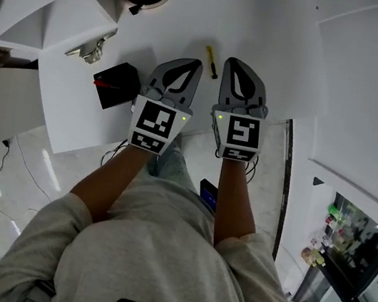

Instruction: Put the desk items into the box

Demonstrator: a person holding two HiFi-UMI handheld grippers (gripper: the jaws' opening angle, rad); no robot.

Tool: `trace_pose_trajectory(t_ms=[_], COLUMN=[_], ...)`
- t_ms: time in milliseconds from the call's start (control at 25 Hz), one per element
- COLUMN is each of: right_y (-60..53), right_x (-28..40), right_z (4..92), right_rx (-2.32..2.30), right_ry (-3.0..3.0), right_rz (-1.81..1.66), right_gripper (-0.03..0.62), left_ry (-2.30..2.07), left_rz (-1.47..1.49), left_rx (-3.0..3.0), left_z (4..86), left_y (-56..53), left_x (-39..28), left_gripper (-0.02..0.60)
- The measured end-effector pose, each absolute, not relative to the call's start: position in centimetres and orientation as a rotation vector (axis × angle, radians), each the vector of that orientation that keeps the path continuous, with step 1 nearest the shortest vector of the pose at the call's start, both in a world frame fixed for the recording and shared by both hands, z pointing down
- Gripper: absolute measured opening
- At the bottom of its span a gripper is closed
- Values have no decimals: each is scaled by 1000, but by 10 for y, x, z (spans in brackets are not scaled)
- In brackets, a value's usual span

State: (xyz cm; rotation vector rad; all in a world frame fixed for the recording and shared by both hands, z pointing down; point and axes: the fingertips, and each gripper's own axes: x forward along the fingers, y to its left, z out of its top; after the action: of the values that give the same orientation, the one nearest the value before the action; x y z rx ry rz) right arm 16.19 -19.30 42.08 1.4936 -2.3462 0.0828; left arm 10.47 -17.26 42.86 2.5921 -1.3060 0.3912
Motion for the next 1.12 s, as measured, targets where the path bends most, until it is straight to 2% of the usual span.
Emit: trace_pose_trajectory(t_ms=[600, 640, 720, 760, 1120], right_y=[-217, -218, -217, -216, -220], right_x=[151, 149, 147, 147, 148], right_z=[510, 518, 535, 543, 583], right_rx=[1242, 1213, 1162, 1141, 1031], right_ry=[-2231, -2218, -2186, -2166, -2008], right_rz=[260, 294, 380, 422, 585], right_gripper=[23, 30, 102, 116, 120], left_ry=[-1259, -1260, -1264, -1266, -1246], left_rz=[510, 513, 520, 523, 533], left_rx=[2524, 2517, 2503, 2496, 2468], left_z=[487, 489, 493, 494, 504], left_y=[-189, -191, -193, -193, -190], left_x=[113, 113, 112, 111, 113], left_gripper=[6, 6, 6, 6, 6])
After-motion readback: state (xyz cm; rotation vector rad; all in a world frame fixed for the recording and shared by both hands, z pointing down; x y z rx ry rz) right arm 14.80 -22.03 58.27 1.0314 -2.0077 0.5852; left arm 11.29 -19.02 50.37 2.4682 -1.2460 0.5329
